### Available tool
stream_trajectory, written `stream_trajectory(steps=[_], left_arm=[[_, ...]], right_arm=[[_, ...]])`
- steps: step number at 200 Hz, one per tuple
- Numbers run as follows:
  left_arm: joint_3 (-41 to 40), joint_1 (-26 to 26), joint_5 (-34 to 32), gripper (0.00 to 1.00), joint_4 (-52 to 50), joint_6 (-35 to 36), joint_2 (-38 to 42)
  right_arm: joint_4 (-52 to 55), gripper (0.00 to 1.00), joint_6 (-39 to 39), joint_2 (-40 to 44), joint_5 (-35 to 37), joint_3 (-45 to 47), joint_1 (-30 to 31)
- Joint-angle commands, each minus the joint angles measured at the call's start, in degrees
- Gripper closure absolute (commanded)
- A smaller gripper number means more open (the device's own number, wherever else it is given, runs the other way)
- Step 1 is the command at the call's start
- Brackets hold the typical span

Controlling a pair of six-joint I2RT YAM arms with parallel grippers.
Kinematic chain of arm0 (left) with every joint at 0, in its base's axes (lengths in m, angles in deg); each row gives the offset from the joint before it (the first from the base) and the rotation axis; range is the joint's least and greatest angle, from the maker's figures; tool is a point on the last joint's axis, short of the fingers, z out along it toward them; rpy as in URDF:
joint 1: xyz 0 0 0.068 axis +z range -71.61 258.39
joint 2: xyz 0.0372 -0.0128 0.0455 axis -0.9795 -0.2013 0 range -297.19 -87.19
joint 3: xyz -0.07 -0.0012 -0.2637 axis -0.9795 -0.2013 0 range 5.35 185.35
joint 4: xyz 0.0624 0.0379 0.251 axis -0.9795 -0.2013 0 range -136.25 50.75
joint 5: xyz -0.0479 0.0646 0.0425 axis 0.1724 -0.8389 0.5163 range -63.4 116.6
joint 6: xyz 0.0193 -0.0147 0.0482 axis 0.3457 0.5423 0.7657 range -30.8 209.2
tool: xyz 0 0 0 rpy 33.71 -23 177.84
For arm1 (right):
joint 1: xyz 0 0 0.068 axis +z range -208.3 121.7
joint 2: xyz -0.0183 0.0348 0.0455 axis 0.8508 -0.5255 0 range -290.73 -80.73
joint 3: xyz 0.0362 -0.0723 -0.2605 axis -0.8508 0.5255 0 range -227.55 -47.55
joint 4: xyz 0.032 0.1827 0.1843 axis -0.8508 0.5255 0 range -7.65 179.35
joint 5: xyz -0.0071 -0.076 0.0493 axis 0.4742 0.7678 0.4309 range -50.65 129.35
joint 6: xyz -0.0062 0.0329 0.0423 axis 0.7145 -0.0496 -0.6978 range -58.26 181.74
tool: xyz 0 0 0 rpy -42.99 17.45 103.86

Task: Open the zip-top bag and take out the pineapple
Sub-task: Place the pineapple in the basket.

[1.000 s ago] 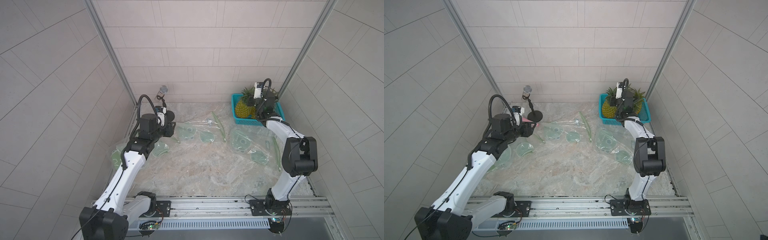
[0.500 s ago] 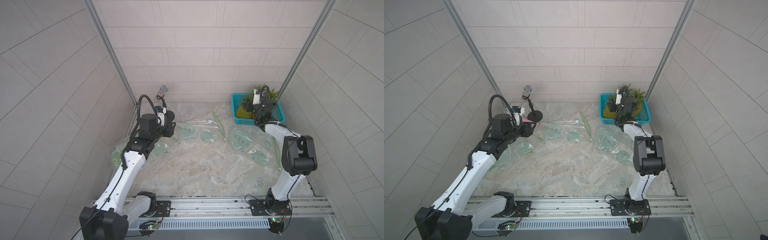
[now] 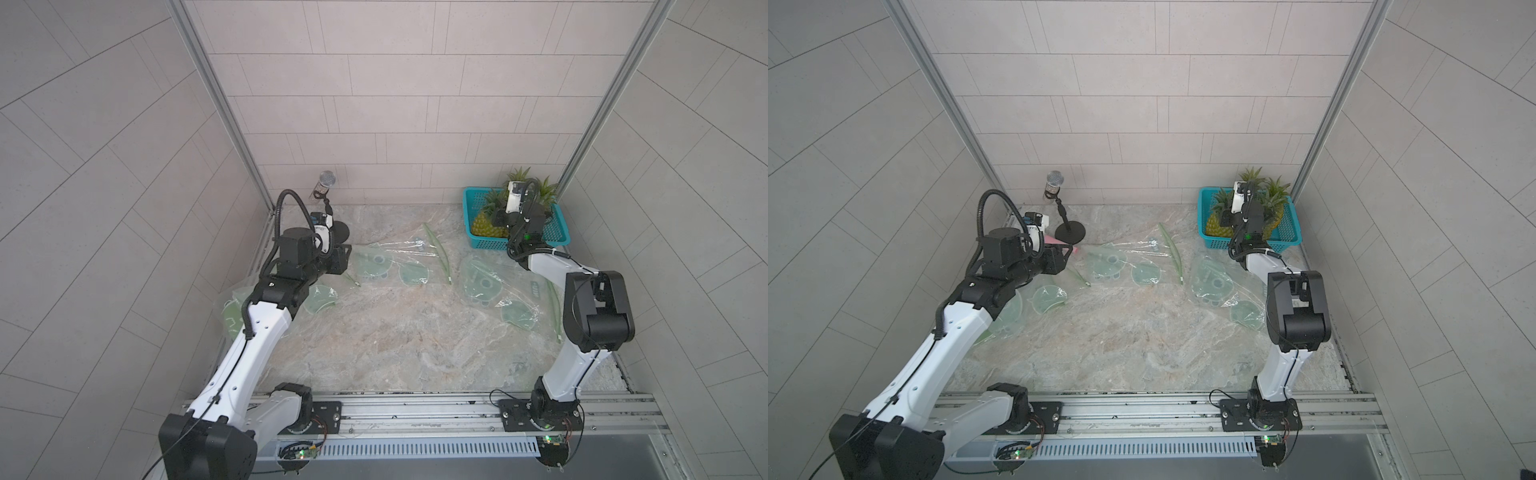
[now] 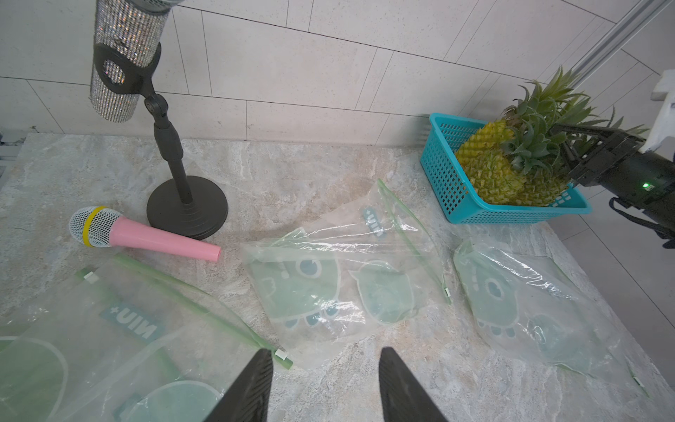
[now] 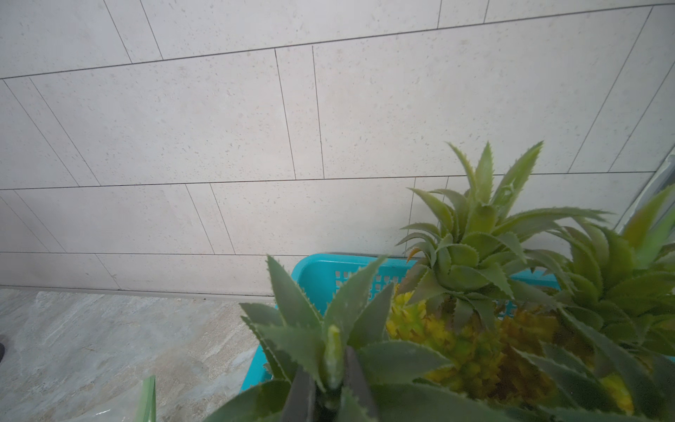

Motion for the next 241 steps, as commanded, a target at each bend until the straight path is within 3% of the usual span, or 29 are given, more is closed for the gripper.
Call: stream_trajectory(steps=[1,35,73,119,241], left_arm=[[-0.7,0.4,0.3,0.48,1.4,1.6,0.4],[-0.7,0.4,0.2,0.48,1.4,1.6,0.4],[-0.6,0.5,0.3,0.48,1.2,1.6,0.6],[-0.6,0.6,0.1,0.48,1.3,1.5,0.3],[-1.0,0.6,-4.2,0.48,0.8,-0.3,0.5]], right_arm=[[0.1,0.89,0.2,1.4,0.4,0.0,-0.4],[3.1,0.80,-0.6,2.7,0.2,-1.6,-0.3],[5.6,0.53,-0.5,5.2,0.6,-2.4,-0.3],[10.4,0.34,0.6,9.6,0.6,-3.3,-0.4],[15.1,0.29,2.9,30.9,3.2,13.5,-0.4]])
